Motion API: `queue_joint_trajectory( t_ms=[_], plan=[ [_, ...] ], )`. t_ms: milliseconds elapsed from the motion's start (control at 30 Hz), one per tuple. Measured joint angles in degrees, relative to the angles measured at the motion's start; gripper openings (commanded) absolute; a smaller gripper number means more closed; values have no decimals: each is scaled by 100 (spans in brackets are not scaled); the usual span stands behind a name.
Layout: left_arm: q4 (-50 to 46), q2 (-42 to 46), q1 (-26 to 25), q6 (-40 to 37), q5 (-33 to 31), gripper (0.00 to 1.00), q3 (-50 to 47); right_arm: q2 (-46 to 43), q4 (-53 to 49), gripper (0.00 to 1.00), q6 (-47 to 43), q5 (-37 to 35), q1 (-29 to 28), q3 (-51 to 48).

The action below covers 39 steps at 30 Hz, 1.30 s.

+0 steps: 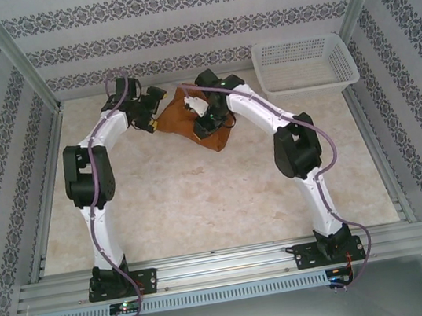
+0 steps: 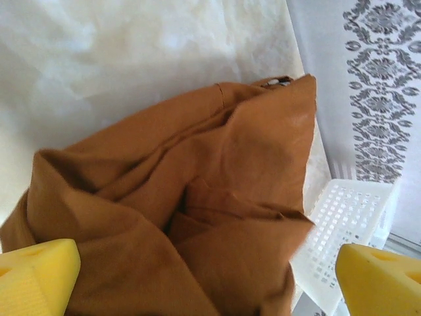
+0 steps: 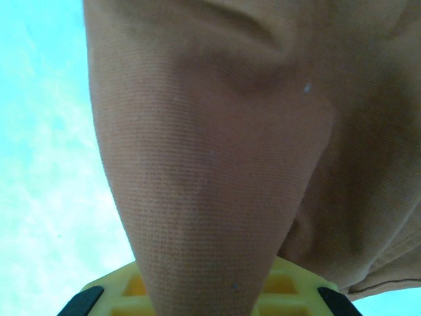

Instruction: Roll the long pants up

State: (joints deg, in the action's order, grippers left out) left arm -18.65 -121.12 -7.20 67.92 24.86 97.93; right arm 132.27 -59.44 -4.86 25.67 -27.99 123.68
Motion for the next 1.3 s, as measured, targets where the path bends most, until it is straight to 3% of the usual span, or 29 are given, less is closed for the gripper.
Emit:
queue_joint_trajectory(
  t_ms=[200, 467, 1000, 1300],
  plan=[
    [17, 551, -385, -2, -9, 100, -129, 662, -354, 0, 254, 894, 278, 402],
    [20, 776, -973, -24, 50, 100, -181, 741, -201, 0, 654, 1381, 415, 289],
    [-293, 942, -1047, -603, 33, 100, -933, 776, 57, 0, 1082, 1878, 662, -136],
    [-546, 529, -1047, -1016, -380, 100, -629, 774, 149, 0, 1102, 1996, 688, -240]
  ],
)
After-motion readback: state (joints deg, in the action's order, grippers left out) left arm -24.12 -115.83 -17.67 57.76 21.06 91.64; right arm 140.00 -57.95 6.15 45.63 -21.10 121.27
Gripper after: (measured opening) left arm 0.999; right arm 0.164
